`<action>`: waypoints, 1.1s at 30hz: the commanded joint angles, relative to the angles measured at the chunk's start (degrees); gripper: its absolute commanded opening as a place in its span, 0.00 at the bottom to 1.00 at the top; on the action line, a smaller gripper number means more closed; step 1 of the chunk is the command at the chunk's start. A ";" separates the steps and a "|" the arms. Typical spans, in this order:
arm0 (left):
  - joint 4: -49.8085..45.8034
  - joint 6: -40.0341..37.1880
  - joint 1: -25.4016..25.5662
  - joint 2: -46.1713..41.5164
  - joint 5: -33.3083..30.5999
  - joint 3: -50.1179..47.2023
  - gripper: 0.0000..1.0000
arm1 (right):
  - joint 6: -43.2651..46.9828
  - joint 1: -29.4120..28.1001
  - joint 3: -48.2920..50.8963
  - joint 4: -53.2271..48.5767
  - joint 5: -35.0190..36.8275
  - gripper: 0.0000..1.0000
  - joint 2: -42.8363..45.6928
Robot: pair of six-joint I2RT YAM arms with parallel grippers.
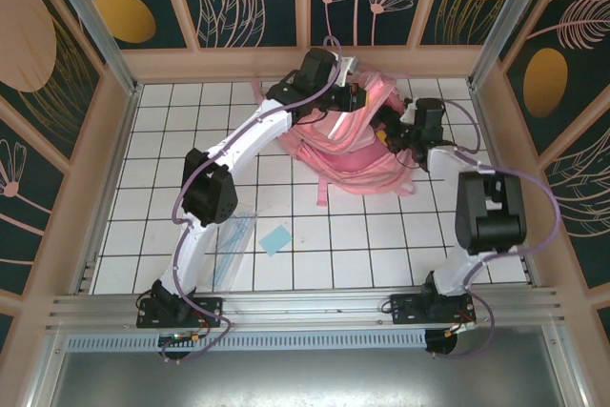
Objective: Pack the student bag
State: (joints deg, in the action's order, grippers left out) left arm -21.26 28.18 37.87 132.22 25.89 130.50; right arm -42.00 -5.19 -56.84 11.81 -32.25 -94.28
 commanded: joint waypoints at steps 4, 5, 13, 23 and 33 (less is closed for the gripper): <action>10.40 1.25 -0.51 -1.62 2.27 2.96 0.00 | 12.27 3.51 1.66 -19.80 12.47 0.92 13.61; 10.57 1.38 -0.50 -1.53 2.34 3.01 0.00 | 13.06 3.89 1.86 -21.20 13.68 0.92 15.21; 10.68 2.38 -0.45 -0.72 2.21 3.02 0.11 | 15.91 4.46 3.09 -25.64 17.43 0.99 28.25; 4.50 -0.91 -1.72 -18.45 -13.44 -22.60 0.99 | 15.30 -3.76 5.32 -19.85 17.57 0.99 29.10; -12.38 4.38 -2.73 -43.17 -38.78 -57.56 0.99 | 14.26 -11.40 8.76 -14.17 19.00 0.99 24.73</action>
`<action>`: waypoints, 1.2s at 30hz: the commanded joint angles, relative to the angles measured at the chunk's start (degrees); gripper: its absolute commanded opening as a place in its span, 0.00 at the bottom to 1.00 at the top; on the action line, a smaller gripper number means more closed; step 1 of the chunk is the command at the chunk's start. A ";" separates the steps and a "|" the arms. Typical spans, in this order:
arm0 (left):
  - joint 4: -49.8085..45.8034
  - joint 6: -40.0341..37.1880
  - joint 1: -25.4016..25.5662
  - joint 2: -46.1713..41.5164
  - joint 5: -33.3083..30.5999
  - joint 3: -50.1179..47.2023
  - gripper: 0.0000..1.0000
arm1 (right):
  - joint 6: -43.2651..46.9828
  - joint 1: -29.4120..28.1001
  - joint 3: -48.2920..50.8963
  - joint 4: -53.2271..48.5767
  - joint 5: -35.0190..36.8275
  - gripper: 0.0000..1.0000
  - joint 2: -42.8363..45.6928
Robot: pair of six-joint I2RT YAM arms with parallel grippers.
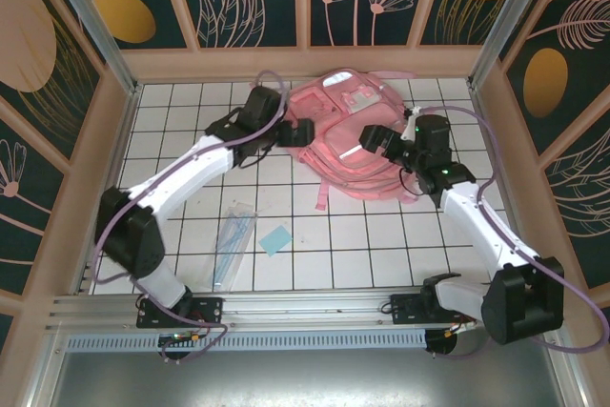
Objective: Pack the student bag
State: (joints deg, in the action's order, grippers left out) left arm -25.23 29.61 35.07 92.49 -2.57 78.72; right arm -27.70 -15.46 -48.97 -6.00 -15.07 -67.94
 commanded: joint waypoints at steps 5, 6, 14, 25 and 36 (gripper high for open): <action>-12.51 9.44 -0.09 -9.12 -11.60 -18.61 0.99 | -1.32 -1.92 0.48 4.58 1.49 0.99 -5.26; -12.69 10.51 -0.10 -9.57 -11.15 -20.86 0.99 | -1.59 -2.08 0.41 4.80 1.53 0.99 -5.67; -9.70 13.49 -0.10 -8.18 -8.21 -32.78 0.97 | -2.46 -3.08 0.06 4.43 2.41 0.99 -7.73; 2.86 12.30 -0.12 0.00 -3.58 -37.24 0.55 | -2.71 -3.37 0.11 4.10 4.35 0.99 -7.28; 4.86 6.95 -1.07 5.13 -8.77 -23.76 0.21 | -2.10 -6.02 -0.98 3.81 2.85 0.99 -8.61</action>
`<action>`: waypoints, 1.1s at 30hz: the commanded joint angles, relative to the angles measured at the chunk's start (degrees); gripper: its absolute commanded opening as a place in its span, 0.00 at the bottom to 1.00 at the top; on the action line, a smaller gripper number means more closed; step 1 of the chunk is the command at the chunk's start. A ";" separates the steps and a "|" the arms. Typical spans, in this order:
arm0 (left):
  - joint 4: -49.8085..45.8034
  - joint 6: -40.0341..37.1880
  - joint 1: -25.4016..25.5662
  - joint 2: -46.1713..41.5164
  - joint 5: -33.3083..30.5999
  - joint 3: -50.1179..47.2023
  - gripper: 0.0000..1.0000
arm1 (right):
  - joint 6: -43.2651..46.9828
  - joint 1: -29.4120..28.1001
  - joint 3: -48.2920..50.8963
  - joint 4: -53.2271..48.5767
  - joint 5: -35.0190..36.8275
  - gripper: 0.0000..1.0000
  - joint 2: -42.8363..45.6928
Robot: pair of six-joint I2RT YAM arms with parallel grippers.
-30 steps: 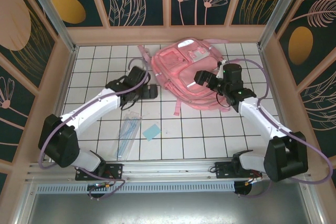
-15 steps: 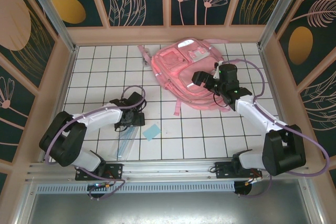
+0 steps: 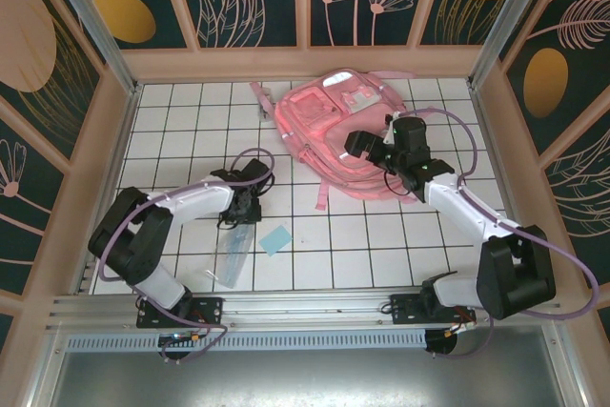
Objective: Pack the student bag
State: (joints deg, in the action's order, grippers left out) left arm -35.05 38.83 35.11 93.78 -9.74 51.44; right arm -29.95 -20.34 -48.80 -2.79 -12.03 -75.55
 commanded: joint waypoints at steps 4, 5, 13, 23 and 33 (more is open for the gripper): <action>11.95 -5.38 -1.79 2.67 -4.02 10.43 0.21 | 0.31 -2.61 -1.89 0.82 -0.72 0.99 -1.91; 11.47 -6.03 -1.85 2.35 -4.41 12.20 0.20 | 0.40 -3.15 -1.96 1.36 -1.29 0.99 -2.26; 15.63 -5.65 -2.07 3.64 -2.48 22.21 0.13 | 0.98 -7.05 -1.29 7.05 -8.39 0.99 -6.34; 26.32 4.29 -2.59 10.17 6.78 26.25 0.11 | 3.76 -10.69 4.91 33.39 -19.97 0.88 -18.02; 30.26 5.44 -3.21 11.18 9.09 23.97 0.12 | 2.31 -12.86 -1.35 33.17 -16.31 0.76 -27.97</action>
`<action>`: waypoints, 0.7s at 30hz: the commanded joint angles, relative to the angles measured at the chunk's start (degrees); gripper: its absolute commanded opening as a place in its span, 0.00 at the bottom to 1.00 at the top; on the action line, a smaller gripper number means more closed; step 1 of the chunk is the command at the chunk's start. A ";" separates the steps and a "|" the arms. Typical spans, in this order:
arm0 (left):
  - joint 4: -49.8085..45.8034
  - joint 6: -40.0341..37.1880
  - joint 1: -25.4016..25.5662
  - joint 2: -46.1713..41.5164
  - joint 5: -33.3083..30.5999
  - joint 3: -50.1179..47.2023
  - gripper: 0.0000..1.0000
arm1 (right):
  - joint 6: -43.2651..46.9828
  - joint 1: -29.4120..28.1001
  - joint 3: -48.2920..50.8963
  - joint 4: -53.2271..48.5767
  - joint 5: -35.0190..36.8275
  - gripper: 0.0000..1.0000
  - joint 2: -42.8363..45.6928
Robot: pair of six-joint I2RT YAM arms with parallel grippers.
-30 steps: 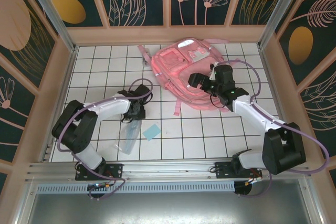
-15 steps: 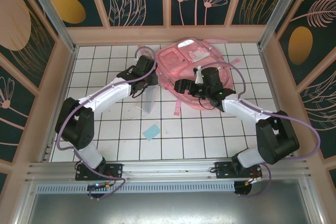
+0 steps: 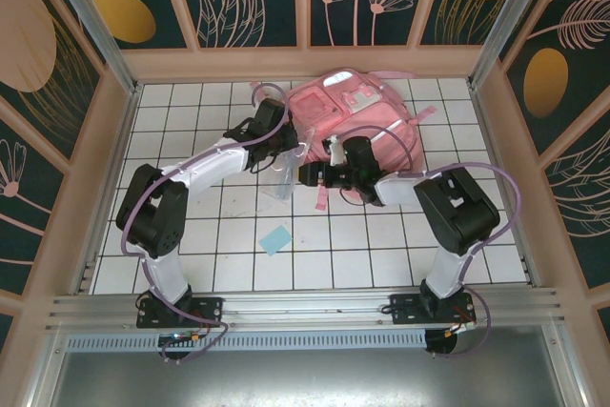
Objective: Pack the student bag
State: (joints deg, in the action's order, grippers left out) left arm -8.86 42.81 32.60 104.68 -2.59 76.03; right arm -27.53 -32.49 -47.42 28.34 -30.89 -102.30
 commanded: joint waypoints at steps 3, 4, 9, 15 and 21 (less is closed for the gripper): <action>5.51 2.50 -0.87 1.35 4.38 -0.11 0.11 | -1.62 -1.86 -3.42 3.89 4.74 0.73 -3.36; 5.85 2.63 -0.90 1.70 5.12 0.07 0.11 | -1.62 -2.50 -3.82 4.57 6.02 0.73 -4.43; 6.14 2.99 -0.92 1.85 6.31 0.26 0.11 | -2.59 -3.16 -5.95 7.61 6.60 0.64 -8.63; 6.75 4.06 -0.96 1.31 7.36 -0.55 0.12 | -1.66 -3.03 -6.28 9.54 6.23 0.34 -8.38; 6.42 4.91 -1.21 1.07 8.81 0.59 0.56 | -2.53 -2.41 -6.49 10.79 0.94 0.11 -7.33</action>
State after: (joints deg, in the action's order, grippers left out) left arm -3.20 46.81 31.53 106.26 4.47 75.96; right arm -30.20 -35.33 -52.14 35.79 -26.59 -110.96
